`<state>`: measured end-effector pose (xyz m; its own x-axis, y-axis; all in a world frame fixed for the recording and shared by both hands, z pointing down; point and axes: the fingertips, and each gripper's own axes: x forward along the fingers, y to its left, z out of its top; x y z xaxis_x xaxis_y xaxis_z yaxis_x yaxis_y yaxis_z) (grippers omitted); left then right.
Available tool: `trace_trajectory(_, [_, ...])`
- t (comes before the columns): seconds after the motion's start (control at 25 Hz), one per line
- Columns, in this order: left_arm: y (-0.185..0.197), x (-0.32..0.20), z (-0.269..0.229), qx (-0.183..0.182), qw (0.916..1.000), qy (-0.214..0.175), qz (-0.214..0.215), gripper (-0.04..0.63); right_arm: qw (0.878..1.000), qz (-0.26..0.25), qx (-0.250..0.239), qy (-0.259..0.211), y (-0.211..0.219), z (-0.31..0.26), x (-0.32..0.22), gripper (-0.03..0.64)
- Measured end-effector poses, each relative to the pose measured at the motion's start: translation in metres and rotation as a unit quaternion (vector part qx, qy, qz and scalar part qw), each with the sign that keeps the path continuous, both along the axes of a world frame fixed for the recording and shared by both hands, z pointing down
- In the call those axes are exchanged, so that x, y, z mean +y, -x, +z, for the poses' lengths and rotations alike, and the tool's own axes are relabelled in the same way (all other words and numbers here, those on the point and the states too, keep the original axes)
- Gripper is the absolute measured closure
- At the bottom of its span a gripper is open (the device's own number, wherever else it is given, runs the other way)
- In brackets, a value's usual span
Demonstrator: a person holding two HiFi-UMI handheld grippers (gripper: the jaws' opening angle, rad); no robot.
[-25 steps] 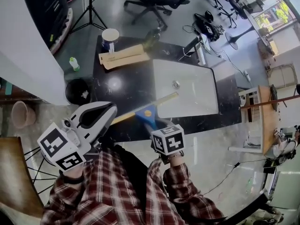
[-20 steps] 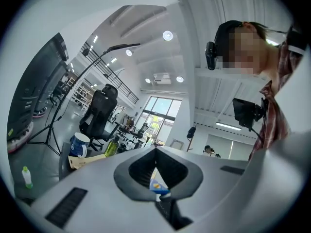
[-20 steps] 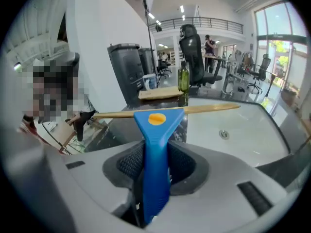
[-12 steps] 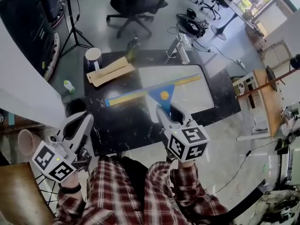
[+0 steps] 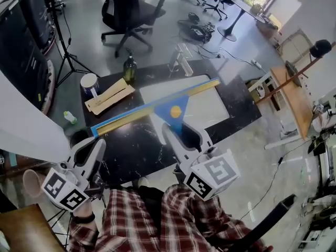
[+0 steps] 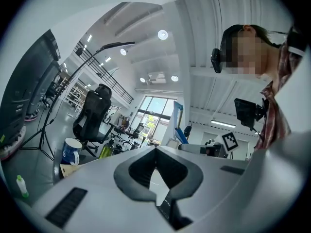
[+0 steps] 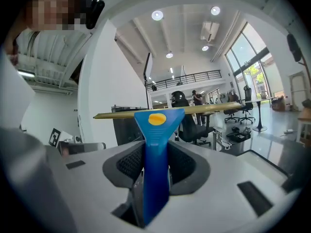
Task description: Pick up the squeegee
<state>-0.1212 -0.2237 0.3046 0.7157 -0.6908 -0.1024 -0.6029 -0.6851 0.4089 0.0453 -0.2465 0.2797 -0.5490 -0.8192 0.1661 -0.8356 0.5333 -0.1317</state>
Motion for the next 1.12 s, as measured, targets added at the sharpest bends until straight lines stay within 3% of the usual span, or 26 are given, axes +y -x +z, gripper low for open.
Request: trace_trajectory(1.12, [-0.003, -0.009, 0.001, 0.000, 0.9998, 0.003, 0.020, 0.586, 1.000, -0.007, -0.016, 0.000, 0.007, 0.002, -0.009, 0.479])
